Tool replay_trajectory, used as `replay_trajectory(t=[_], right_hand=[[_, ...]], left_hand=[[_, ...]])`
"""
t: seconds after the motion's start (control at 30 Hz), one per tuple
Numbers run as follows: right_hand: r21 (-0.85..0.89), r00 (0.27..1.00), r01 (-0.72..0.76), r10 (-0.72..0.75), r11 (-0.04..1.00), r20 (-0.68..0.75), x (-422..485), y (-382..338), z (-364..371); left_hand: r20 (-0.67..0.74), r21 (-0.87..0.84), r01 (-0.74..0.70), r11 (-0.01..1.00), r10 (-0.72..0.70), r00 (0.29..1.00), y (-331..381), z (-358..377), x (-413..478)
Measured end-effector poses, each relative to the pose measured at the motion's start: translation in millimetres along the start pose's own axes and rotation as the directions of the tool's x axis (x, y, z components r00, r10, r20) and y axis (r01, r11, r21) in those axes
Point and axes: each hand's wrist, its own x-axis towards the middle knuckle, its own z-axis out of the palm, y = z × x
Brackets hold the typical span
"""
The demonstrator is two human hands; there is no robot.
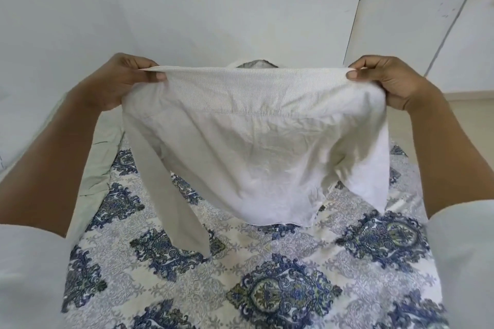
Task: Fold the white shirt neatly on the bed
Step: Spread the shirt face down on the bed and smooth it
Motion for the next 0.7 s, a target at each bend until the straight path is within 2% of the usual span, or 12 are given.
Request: replay_trajectory(t=[0.2,0.33,0.47,0.6,0.7], right_hand=[[0.047,0.987,0.116,-0.11,0.992,-0.115,-34,-20,12],[-0.057,0.968,0.14,-0.149,0.989,-0.2,-24,-18,4],[-0.19,0.969,0.065,-0.108,0.98,-0.223,4,8,2],[-0.31,0.971,-0.01,-0.065,0.951,-0.231,43,65,2],[-0.388,0.97,-0.06,-0.039,0.92,-0.242,83,113,-2]], left_hand=[[-0.027,0.058,-0.077,0.995,0.079,0.997,26,-14,-28],[-0.028,0.183,-0.065,0.981,0.071,0.997,30,-19,-15],[-0.021,0.398,0.053,0.916,-0.049,0.999,-9,-5,15],[-0.046,0.483,0.173,0.858,-0.172,0.984,-78,14,54],[-0.118,0.52,0.26,0.813,-0.233,0.965,-127,29,81]])
